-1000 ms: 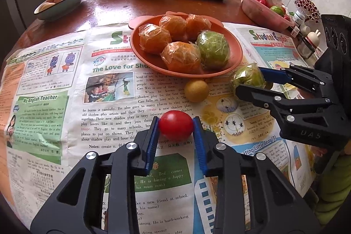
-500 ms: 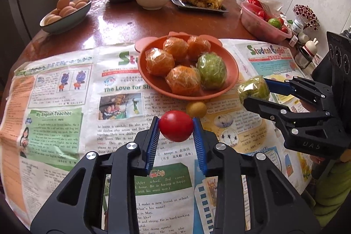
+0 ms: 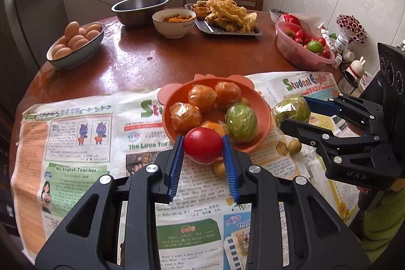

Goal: Organize fruits
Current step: 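Lift and carry the green fruit and the tomato over the orange plate with both tools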

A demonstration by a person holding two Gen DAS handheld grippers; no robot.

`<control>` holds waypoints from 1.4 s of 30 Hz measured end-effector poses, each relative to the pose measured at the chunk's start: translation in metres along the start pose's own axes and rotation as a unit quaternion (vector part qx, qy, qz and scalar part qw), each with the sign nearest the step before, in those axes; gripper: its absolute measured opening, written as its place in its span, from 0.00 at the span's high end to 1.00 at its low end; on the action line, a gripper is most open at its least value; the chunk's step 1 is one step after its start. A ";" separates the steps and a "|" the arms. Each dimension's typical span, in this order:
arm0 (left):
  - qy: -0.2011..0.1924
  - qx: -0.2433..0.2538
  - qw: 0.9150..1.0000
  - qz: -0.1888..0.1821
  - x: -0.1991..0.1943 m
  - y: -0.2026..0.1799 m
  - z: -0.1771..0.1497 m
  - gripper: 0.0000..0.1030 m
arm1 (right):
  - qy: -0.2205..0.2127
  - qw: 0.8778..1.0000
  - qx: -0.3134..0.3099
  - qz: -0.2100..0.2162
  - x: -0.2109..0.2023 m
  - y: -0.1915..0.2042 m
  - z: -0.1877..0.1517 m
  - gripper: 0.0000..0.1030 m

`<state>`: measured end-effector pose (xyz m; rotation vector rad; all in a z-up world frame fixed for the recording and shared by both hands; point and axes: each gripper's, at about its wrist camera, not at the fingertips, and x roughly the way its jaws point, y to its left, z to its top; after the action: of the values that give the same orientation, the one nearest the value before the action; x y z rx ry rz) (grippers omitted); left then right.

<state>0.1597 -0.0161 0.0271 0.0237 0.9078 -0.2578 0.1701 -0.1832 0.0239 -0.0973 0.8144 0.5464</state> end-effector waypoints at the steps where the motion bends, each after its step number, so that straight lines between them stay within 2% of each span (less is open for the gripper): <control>1: 0.000 0.000 1.000 0.000 0.001 0.000 0.002 0.78 | -0.001 1.000 0.000 -0.001 0.000 -0.001 0.003 0.51; 9: 0.010 0.002 1.000 -0.007 0.021 0.002 0.021 0.78 | 0.004 1.000 0.003 -0.004 0.017 -0.013 0.019 0.52; 23: 0.036 0.009 0.999 -0.026 0.065 -0.005 0.036 0.78 | 0.023 1.000 0.009 0.005 0.048 -0.031 0.017 0.52; 42: 0.046 0.010 0.998 -0.029 0.080 -0.006 0.041 0.78 | 0.017 1.000 -0.002 0.019 0.054 -0.033 0.015 0.52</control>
<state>0.2370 -0.0445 -0.0097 0.0270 0.9977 -0.3221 0.2269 -0.1842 -0.0085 -0.0953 0.8506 0.5838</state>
